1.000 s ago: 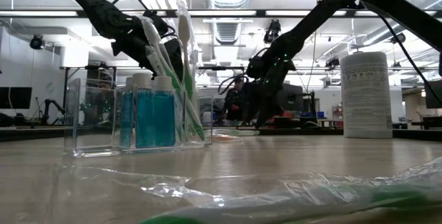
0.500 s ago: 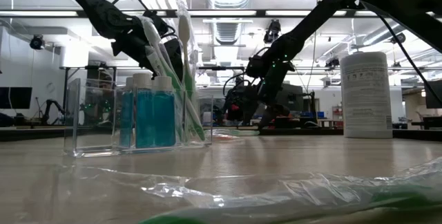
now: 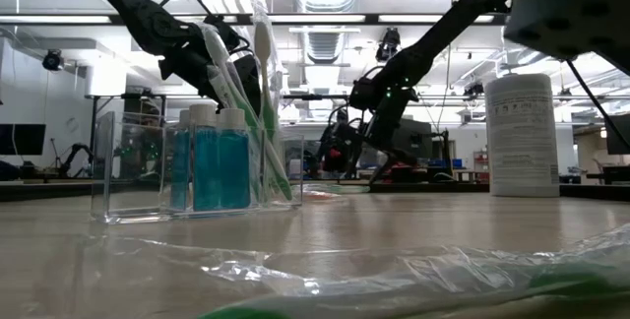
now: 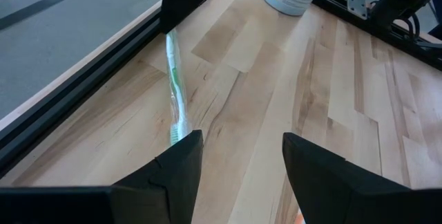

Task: Pick & Place toothbrushing station
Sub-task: Put the green toothbrush into the transparent organizer

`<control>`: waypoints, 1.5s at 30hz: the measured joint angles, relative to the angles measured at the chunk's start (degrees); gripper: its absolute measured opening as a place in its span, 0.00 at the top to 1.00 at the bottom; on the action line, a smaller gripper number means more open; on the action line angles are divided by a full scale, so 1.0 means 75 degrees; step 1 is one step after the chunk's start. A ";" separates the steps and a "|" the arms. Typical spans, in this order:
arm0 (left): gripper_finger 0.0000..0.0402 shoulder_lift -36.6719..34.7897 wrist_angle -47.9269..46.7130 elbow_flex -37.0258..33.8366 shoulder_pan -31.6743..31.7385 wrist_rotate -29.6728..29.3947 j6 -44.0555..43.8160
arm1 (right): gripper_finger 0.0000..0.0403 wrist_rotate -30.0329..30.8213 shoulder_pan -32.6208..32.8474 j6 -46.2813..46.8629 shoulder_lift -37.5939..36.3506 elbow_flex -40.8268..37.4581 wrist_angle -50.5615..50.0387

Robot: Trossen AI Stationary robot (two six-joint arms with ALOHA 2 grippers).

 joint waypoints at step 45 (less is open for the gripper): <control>0.49 0.0000 0.0000 0.0000 -0.0003 0.0003 0.0000 | 0.45 -0.0533 0.0713 -0.1147 -0.0096 -0.0591 -0.1083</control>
